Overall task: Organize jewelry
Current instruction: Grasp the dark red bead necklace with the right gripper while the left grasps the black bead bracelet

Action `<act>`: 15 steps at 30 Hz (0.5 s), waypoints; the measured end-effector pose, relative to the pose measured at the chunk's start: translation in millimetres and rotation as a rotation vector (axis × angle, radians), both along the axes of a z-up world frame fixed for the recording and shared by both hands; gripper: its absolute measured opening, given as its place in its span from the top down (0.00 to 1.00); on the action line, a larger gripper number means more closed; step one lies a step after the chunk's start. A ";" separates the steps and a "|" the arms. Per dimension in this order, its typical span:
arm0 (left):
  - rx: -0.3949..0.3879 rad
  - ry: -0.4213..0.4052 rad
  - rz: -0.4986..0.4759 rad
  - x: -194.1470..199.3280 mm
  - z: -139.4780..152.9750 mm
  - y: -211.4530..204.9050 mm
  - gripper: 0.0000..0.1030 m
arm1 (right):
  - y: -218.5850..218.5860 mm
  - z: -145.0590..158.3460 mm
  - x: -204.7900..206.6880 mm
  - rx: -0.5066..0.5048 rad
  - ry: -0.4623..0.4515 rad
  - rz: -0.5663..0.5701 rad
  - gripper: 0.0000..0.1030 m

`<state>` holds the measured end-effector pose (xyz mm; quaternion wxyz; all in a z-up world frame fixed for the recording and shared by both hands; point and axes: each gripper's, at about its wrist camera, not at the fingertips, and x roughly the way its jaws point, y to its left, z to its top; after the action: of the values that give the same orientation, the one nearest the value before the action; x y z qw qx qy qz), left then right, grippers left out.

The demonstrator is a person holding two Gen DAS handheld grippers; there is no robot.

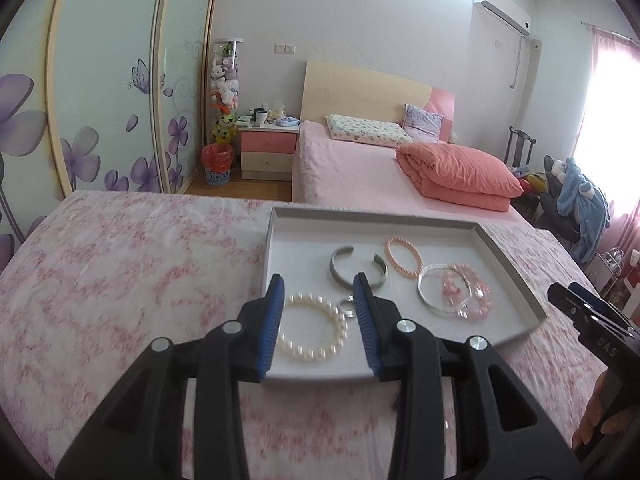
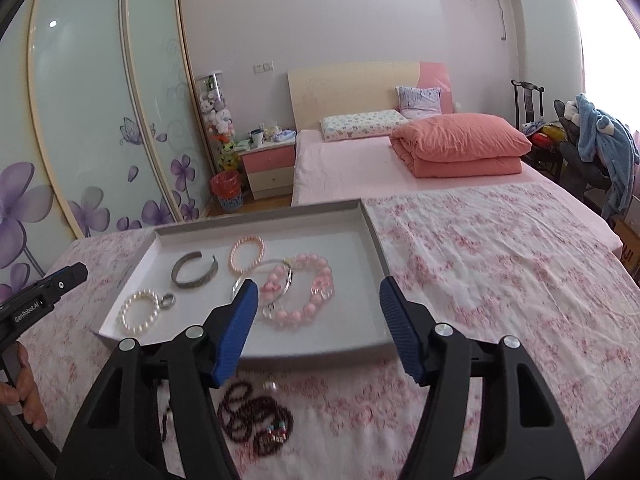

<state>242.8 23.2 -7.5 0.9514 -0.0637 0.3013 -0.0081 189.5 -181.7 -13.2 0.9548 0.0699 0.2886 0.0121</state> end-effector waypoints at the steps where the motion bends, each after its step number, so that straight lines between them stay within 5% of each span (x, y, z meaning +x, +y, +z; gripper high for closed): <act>1: 0.002 0.007 -0.006 -6.2 -1.7 -0.4 0.65 | -0.4 -2.1 -2.5 -0.001 0.010 0.003 0.43; 15: -0.006 0.105 -0.059 -54.6 -37.7 -2.8 0.60 | 15.6 -47.8 -27.3 -0.017 0.201 0.126 0.54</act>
<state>188.3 20.4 -45.2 0.9334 -0.0579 0.3526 -0.0336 162.2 -166.2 -61.0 0.9191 0.0444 0.3866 0.0624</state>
